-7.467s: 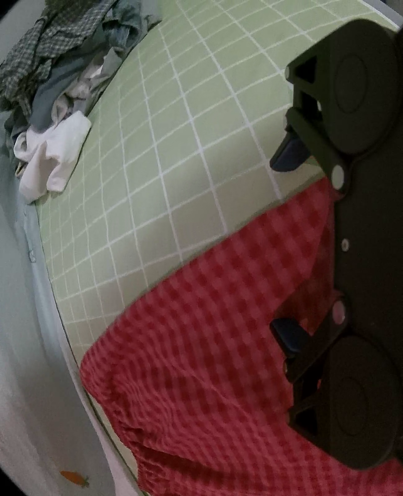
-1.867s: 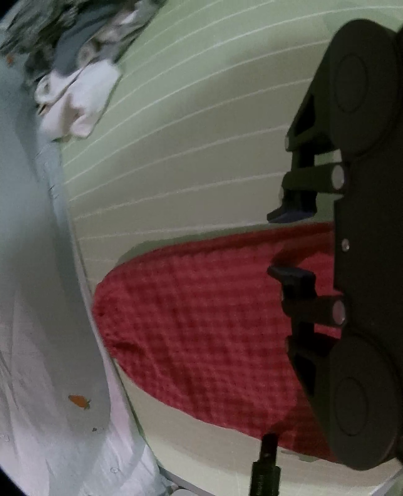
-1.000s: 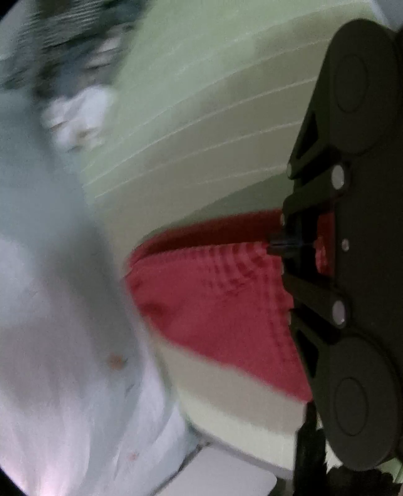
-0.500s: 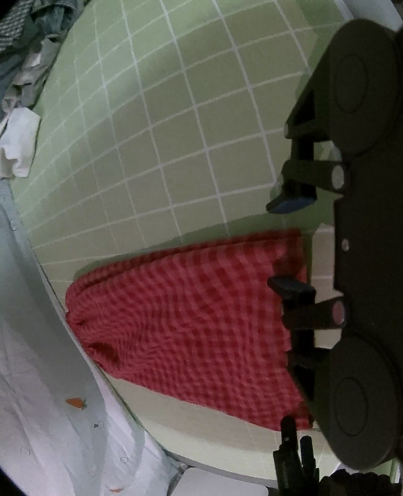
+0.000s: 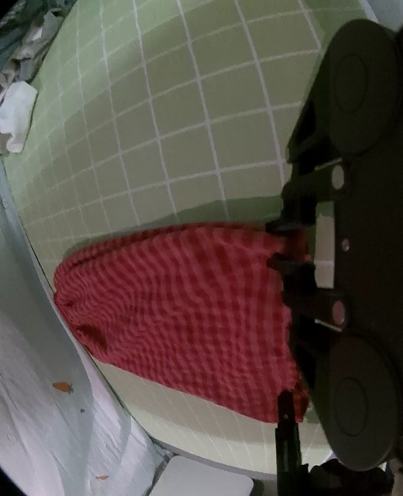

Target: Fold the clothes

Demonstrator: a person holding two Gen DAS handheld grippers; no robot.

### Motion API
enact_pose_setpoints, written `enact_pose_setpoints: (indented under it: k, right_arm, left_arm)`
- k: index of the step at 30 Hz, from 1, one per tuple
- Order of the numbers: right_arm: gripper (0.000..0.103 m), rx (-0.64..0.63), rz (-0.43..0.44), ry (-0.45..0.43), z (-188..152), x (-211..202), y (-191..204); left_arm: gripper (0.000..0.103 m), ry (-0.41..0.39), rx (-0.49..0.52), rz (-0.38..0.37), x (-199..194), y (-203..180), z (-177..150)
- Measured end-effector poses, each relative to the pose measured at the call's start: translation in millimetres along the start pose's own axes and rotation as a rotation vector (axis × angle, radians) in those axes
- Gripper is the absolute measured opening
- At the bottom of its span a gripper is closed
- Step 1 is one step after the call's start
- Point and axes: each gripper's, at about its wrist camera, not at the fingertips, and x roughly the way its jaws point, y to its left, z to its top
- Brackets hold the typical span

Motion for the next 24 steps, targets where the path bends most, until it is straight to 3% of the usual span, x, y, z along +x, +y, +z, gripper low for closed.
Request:
enact_pose_setpoints:
  k: [1,4,5,8,15,24]
  right_arm:
    - [0.009,0.003,0.008,0.004,0,0,0]
    - [0.007,0.003,0.023,0.013,-2,0,1]
    - [0.007,0.001,0.024,0.014,-3,-1,2]
    - [0.007,-0.005,0.015,0.014,-4,-3,6]
    - [0.007,0.012,0.025,-0.031,-15,-21,10]
    - [0.006,0.019,0.109,-0.154,13,-46,17]
  left_arm:
    - [0.058,-0.004,0.007,0.001,-1,-1,-2]
    - [0.031,-0.010,0.010,-0.021,-3,2,-3]
    - [0.018,-0.008,0.004,-0.039,-3,4,-2]
    - [0.013,0.004,-0.022,-0.094,-3,13,-6]
    - [0.007,-0.001,-0.025,-0.144,-12,18,-24]
    - [0.007,-0.128,-0.067,-0.219,-52,30,1]
